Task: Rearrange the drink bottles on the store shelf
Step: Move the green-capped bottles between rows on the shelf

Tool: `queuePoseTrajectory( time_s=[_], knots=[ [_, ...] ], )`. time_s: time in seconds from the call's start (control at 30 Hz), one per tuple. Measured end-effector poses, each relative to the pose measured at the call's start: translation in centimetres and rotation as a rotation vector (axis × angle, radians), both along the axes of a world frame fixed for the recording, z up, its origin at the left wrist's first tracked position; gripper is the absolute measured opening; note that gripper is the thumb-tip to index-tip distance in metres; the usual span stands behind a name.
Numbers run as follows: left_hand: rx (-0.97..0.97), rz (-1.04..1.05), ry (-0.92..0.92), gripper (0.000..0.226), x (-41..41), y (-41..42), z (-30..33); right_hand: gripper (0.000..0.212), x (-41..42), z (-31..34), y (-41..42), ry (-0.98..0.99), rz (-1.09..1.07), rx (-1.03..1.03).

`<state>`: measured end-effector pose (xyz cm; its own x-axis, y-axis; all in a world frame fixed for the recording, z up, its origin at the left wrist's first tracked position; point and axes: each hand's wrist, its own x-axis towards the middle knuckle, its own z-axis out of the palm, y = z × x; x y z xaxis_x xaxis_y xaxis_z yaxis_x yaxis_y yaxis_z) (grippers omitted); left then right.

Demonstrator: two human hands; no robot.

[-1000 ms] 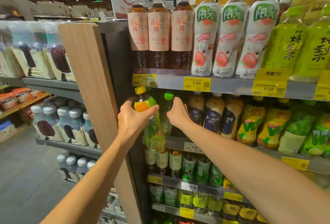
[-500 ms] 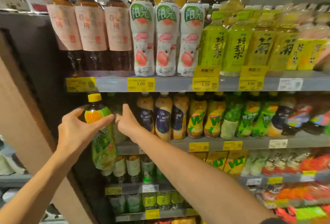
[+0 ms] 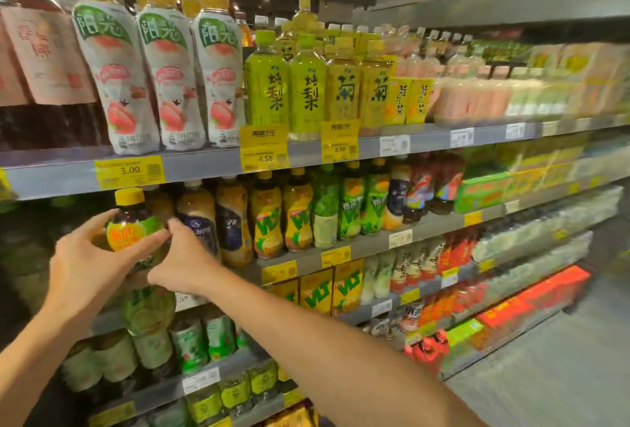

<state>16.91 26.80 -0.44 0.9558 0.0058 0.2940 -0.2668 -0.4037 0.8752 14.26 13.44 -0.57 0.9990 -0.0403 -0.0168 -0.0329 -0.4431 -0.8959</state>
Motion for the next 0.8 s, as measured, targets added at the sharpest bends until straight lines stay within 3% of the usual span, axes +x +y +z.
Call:
queuePoseTrajectory(
  time_s=[0.17,0.27,0.4,0.57,0.8],
  knots=[
    [-0.092,-0.216,0.034,0.029,-1.3,-2.4,0.0,0.084,-1.3,-1.5,-2.8,-0.059,-0.14,-0.026],
    [-0.123,-0.287,0.097,0.068,-1.3,-3.2,-0.7,0.086,-2.8,-2.5,-5.5,-0.032,-0.178,0.004],
    [-0.169,-0.349,0.138,0.045,-1.2,-7.3,-2.1,0.088,-5.9,-3.3,-10.8,0.008,-0.245,0.028],
    [0.034,-0.282,-0.004,0.033,-2.2,-15.8,-1.6,0.091,-8.5,-3.1,-17.1,0.017,-0.354,0.0],
    [0.273,-0.15,0.116,0.053,-2.5,-23.8,-0.7,0.114,-9.6,-4.4,-26.1,0.04,-0.297,-0.044]
  ],
)
